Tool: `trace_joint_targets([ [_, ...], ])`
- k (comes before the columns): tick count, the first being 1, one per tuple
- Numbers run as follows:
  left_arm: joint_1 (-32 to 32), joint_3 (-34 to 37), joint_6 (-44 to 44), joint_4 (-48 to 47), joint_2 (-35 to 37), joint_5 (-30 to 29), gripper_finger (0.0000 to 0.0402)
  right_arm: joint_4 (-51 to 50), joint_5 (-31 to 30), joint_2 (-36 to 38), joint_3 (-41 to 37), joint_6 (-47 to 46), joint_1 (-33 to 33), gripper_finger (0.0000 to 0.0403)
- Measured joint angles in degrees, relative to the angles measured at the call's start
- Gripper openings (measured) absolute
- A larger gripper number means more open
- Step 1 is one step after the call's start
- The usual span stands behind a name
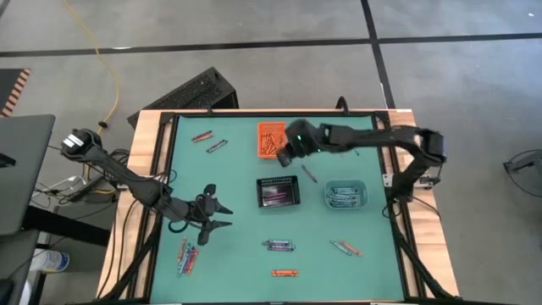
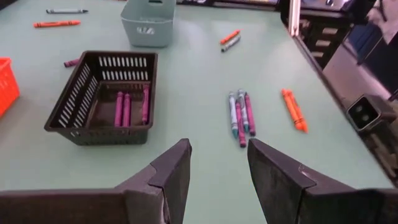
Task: Sort crayons
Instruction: Put the orange crayon into the orange bin, then put the violet crayon into the black bin
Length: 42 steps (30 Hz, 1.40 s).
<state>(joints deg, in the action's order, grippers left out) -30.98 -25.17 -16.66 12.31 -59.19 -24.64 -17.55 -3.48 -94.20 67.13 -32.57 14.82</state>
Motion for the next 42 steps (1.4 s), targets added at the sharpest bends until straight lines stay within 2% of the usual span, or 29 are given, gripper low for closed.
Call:
trace_joint_targets([
  [3,0.0,0.0,0.6,-0.5,-0.8,0.1,0.0149,2.2,3.3,-4.6,1.5,-0.6,4.1,0.0011],
  [6,0.0,0.0,0.6,-1.3,-0.9,0.1,0.0149,2.0,3.5,-8.5,3.7,-0.6,6.1,0.0027],
  [14,0.0,0.1,0.6,-3.8,-0.9,0.1,0.0149,1.9,3.5,-15.0,9.4,-0.4,7.5,0.0068],
  [18,0.0,0.1,0.5,-4.8,-0.9,0.1,0.0149,1.1,3.7,-14.5,9.8,0.9,7.5,0.0076],
  [26,0.0,0.1,-3.0,-9.0,-0.9,0.1,0.0149,-11.1,3.6,-6.8,9.8,4.8,5.4,0.0077],
  [31,0.0,0.1,-6.6,-12.7,-0.9,0.1,0.0149,-18.8,3.0,-2.2,9.8,5.5,-2.5,0.0077],
  [33,0.0,0.1,-8.5,-15.5,-0.9,0.1,0.0149,-20.8,0.4,-1.0,9.8,5.5,-7.4,0.0077],
  [39,0.0,0.1,-17.9,-23.4,-0.8,0.1,0.0149,-20.3,-15.0,0.9,9.7,0.9,-25.5,0.0077],
  [42,-0.3,0.1,-21.7,-25.4,-0.8,6.0,0.0149,-17.6,-24.8,-0.7,9.7,-2.4,-34.4,0.0077],
])
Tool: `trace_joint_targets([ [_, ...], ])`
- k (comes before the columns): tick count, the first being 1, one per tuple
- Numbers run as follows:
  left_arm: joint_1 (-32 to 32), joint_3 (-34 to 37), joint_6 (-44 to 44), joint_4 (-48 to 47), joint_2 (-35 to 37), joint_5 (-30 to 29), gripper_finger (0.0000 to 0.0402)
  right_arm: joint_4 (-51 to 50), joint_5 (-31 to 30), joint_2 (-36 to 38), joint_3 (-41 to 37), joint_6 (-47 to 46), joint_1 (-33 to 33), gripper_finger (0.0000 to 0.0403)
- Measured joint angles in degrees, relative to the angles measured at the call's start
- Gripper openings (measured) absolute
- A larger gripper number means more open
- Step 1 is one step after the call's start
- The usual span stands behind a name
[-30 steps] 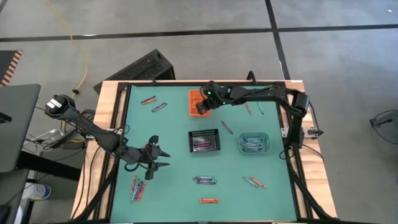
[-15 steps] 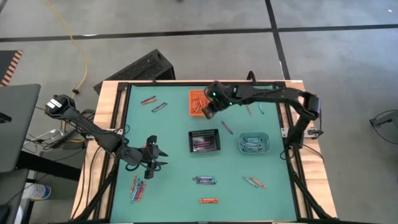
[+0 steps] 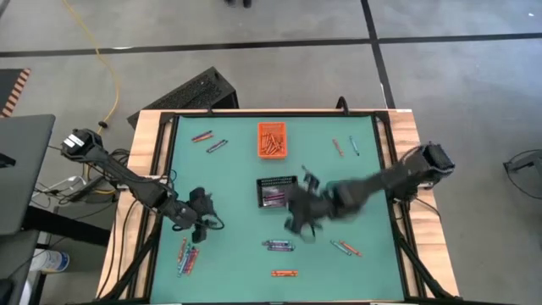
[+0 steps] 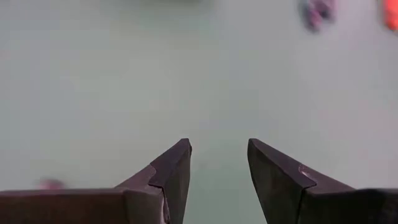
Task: Sort crayons
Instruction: Put the violet crayon into the black bin
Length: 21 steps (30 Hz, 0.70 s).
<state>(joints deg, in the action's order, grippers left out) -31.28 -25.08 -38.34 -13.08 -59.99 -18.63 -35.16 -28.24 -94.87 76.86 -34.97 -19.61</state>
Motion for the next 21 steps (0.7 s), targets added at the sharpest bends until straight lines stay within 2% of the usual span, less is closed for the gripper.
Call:
trace_joint_targets([
  [3,-1.9,-1.3,-3.7,0.0,0.0,8.1,0.0149,3.0,-6.9,-2.7,0.0,-3.5,-7.1,0.0077],
  [7,-7.0,-5.7,-12.5,-2.2,0.0,12.3,0.0149,6.3,-10.7,-6.4,-0.1,-6.6,-13.3,0.0077],
  [11,-13.4,-12.0,-24.7,-7.7,-0.4,12.9,0.0143,8.1,-10.8,-9.1,-0.1,-9.1,-16.3,0.0077],
  [15,-17.9,-17.4,-34.3,-14.9,-4.8,10.5,0.0134,8.8,-11.1,-9.5,-0.1,-10.7,-17.2,0.0077],
  [21,-18.2,-22.9,-37.4,-22.2,-16.3,15.0,0.0128,11.0,-14.3,-9.4,0.0,-8.7,-17.1,0.0077],
])
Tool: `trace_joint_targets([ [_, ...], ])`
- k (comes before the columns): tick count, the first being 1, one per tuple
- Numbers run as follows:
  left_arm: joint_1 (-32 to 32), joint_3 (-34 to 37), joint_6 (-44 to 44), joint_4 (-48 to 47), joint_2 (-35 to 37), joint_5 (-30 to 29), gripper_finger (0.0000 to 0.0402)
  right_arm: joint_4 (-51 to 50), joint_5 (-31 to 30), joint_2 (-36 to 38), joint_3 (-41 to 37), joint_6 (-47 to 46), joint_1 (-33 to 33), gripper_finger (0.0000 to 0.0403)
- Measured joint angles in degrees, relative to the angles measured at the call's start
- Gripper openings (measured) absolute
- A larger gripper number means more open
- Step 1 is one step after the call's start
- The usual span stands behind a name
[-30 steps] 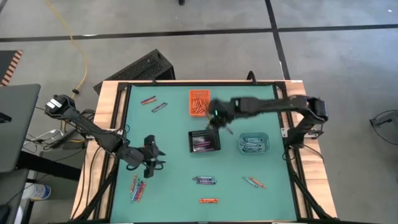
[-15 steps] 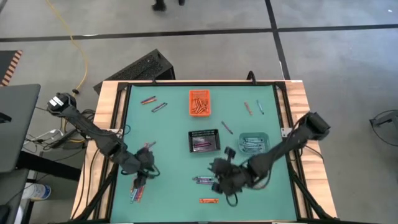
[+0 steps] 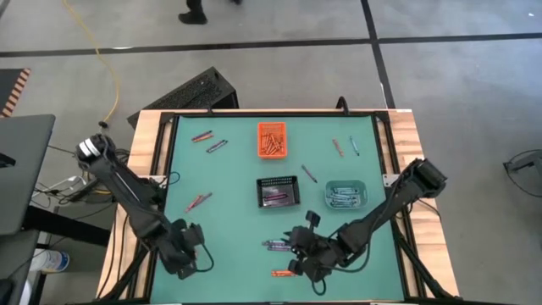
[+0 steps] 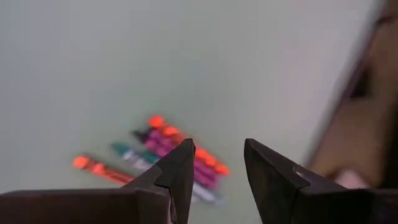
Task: Sort crayons
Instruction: Put the violet crayon into the black bin
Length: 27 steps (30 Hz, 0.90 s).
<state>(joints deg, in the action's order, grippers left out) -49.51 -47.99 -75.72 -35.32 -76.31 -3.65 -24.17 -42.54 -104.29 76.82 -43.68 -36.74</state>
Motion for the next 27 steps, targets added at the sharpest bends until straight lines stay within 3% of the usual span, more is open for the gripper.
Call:
trace_joint_targets([
  [7,2.0,-3.6,0.0,-8.6,-8.3,-0.6,0.0128,-0.4,0.3,0.0,0.0,0.5,1.3,0.0077],
  [27,0.8,-2.3,-8.0,-11.4,-10.5,0.2,0.0128,-1.8,0.7,0.0,0.0,0.8,0.7,0.0077],
])
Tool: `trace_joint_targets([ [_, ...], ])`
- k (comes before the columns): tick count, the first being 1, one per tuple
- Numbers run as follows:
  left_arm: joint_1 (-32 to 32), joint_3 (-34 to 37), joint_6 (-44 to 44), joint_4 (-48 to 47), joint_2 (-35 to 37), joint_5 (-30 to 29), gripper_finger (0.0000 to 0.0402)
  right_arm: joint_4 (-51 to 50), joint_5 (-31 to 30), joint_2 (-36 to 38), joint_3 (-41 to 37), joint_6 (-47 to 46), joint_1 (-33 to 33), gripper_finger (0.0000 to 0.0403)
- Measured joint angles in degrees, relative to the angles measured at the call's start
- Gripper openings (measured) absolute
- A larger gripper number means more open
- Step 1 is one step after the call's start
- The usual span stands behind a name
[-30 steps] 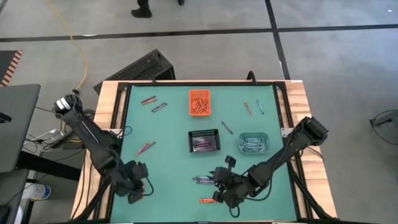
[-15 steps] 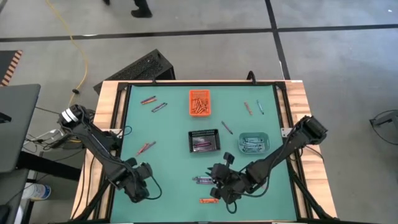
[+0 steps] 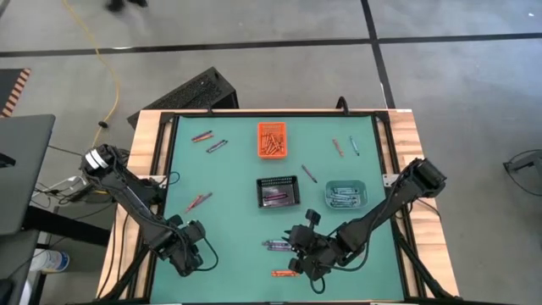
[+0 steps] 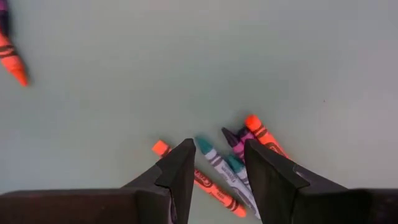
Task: Sort crayons
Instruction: Put the violet crayon into the black bin
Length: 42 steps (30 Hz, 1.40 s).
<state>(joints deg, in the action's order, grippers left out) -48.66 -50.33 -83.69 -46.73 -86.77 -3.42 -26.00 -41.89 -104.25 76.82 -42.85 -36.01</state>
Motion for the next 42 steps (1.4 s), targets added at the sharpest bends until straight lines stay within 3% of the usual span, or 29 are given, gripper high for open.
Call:
trace_joint_targets([
  [7,-0.1,0.0,3.0,5.8,-2.9,2.2,0.0128,-0.1,0.0,0.0,0.0,0.0,0.0,0.0077],
  [30,-0.2,-0.2,6.6,7.7,-5.9,6.5,0.0128,-0.3,0.1,0.0,0.0,-0.2,0.1,0.0077],
  [42,2.2,-0.1,12.7,6.0,-6.3,1.5,0.0128,-0.3,0.1,0.0,0.0,-0.2,0.1,0.0077],
])
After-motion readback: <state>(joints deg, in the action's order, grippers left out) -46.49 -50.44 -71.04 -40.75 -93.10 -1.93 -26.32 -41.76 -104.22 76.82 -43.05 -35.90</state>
